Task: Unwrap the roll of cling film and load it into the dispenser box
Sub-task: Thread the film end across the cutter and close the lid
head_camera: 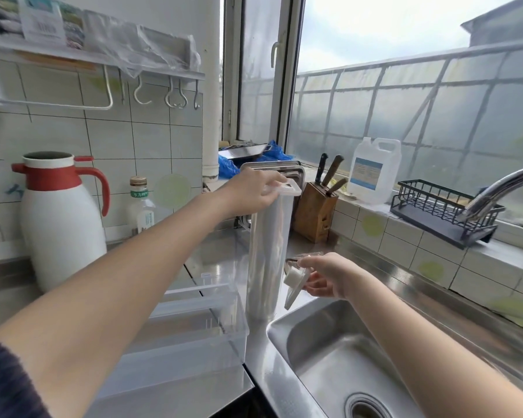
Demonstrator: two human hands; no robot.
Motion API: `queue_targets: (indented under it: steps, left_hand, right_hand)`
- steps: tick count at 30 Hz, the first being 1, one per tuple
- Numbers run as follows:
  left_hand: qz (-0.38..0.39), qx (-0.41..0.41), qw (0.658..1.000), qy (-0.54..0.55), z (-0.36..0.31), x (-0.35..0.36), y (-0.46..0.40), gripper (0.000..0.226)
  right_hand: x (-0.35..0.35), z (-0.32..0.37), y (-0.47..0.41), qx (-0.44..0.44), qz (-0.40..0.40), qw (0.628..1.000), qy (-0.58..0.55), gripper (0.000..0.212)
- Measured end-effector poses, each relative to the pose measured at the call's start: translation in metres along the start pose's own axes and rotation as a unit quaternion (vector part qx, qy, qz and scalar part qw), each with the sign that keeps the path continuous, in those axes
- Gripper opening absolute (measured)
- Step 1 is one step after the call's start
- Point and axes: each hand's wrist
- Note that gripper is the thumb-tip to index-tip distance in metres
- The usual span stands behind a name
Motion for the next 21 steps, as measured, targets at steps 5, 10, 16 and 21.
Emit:
queue_targets:
  steps: [5, 10, 16, 21]
  left_hand:
    - [0.043, 0.009, 0.991, -0.124, -0.013, 0.005, -0.013, 0.072]
    - [-0.01, -0.022, 0.971, -0.239, -0.026, 0.025, -0.021, 0.071]
    - [0.101, -0.184, 0.962, -0.177, -0.031, 0.029, -0.031, 0.086]
    - [0.067, -0.174, 0.958, -0.217, -0.029, 0.035, -0.031, 0.077]
  right_hand:
    - [0.004, -0.006, -0.005, -0.002, -0.01, 1.0, 0.001, 0.015]
    - [0.006, -0.008, -0.013, -0.001, -0.011, 1.0, 0.004, 0.017]
    - [0.006, -0.011, -0.023, 0.0, -0.013, 1.0, 0.003, 0.017]
    - [0.009, -0.014, -0.025, 0.008, -0.01, 1.0, 0.01, 0.017]
Point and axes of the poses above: each hand's wrist, its own y-axis away from the middle knuckle, its own x-axis out of the palm, z = x × y, and after that the axes turned 11 degrees about -z, right-handed
